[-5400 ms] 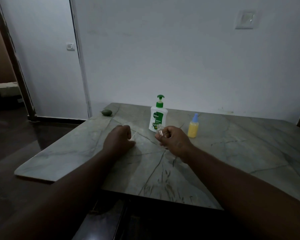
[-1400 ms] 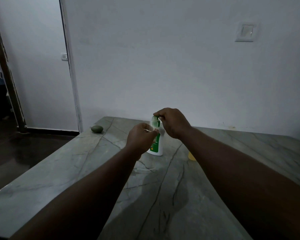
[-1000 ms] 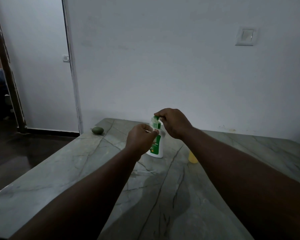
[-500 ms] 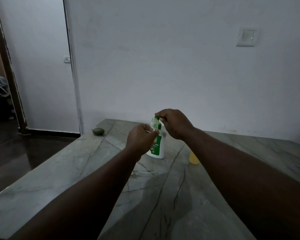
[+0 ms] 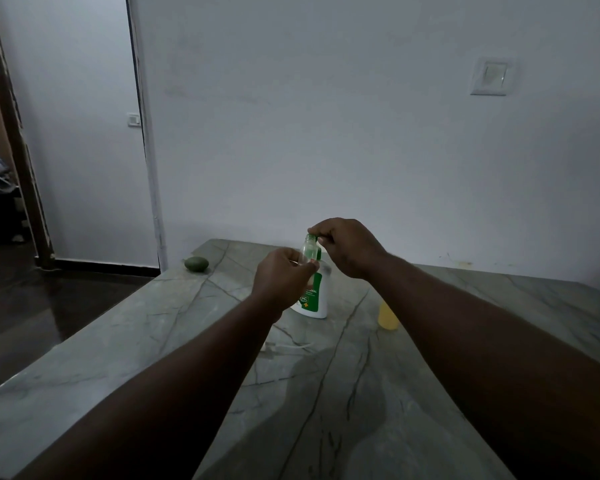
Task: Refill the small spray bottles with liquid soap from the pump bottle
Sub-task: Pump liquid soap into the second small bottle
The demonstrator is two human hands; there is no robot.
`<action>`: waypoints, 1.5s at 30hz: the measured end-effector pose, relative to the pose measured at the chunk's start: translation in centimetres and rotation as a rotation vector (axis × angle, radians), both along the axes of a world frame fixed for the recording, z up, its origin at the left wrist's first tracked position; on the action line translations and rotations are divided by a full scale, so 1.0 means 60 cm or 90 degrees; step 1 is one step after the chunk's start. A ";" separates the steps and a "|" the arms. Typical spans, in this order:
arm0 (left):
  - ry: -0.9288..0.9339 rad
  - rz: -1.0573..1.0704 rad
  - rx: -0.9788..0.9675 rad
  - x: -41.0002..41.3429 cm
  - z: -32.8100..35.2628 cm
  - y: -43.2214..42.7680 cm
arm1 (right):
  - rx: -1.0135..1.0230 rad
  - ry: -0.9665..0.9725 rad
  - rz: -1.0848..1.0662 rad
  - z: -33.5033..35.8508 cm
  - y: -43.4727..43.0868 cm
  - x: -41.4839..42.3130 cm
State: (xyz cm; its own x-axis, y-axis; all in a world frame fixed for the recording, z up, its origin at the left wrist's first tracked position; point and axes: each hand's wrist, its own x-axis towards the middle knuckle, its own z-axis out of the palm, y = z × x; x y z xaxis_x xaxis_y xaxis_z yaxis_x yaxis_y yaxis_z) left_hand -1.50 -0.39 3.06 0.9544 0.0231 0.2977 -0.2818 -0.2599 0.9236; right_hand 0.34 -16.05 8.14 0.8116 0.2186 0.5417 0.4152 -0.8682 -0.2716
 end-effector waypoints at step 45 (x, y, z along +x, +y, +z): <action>0.011 -0.005 -0.023 0.001 -0.012 -0.012 | 0.013 0.015 -0.005 -0.001 -0.005 0.002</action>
